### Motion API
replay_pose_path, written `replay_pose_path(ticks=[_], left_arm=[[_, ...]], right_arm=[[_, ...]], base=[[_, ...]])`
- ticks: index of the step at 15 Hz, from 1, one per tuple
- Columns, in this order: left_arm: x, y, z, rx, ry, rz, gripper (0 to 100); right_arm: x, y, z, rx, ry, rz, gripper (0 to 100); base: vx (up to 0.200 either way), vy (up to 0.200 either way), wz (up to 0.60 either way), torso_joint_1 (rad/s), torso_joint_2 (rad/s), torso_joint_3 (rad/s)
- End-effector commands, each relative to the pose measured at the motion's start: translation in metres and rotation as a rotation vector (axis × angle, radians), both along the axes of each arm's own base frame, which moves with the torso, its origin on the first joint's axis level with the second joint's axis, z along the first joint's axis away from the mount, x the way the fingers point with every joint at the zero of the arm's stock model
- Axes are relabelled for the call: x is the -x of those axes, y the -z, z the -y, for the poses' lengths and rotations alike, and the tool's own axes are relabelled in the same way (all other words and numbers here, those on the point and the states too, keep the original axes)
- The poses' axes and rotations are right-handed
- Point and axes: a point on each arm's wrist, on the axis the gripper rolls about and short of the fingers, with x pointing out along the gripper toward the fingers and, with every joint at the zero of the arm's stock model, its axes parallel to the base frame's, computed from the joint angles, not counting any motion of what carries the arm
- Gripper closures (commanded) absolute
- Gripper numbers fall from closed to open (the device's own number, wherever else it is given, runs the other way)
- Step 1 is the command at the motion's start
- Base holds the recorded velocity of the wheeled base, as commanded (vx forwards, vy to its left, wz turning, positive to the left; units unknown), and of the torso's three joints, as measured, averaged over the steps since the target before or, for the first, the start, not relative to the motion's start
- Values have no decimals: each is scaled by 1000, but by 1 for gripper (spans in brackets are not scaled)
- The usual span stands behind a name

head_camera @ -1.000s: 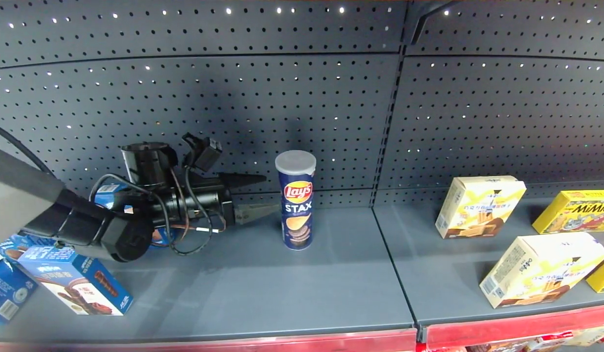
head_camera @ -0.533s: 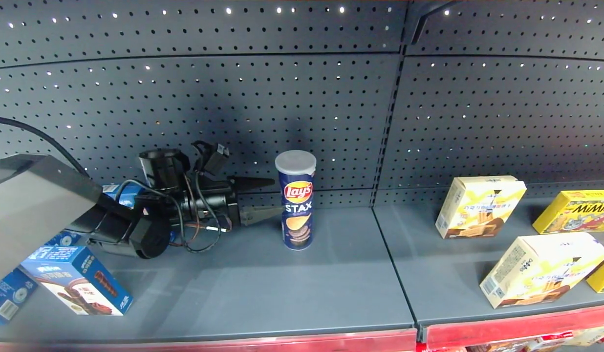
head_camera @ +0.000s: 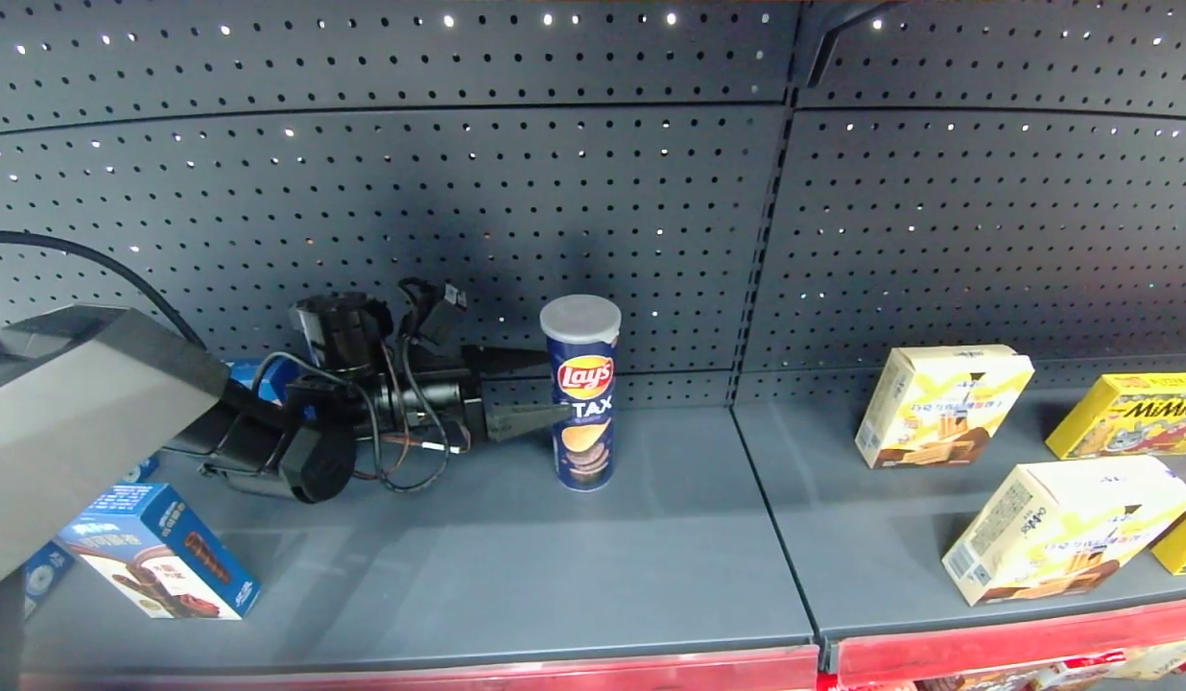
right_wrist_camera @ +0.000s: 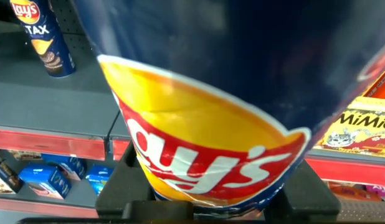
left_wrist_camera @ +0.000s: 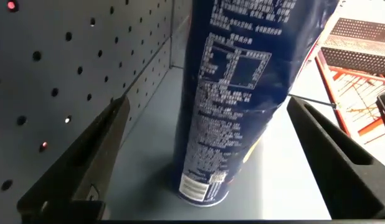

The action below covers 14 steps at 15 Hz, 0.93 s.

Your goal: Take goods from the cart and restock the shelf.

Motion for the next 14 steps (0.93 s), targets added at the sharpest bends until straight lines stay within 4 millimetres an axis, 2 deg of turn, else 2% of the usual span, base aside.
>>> replay_pose_path(ticks=[1,10,14], left_arm=[[2,-2,8,1,19,7,0],[5,1,31,0,72,-3,0],[-4,3,37,3,80,10,0]], right_arm=[[0,0,0,0,-3,-1,100],[-1,2,0,1,-9,-7,100],[-2,4,0,2,-9,-13,100]], base=[[0,0,0,0,0,0],[0,0,0,0,0,0],[0,0,0,0,0,0]])
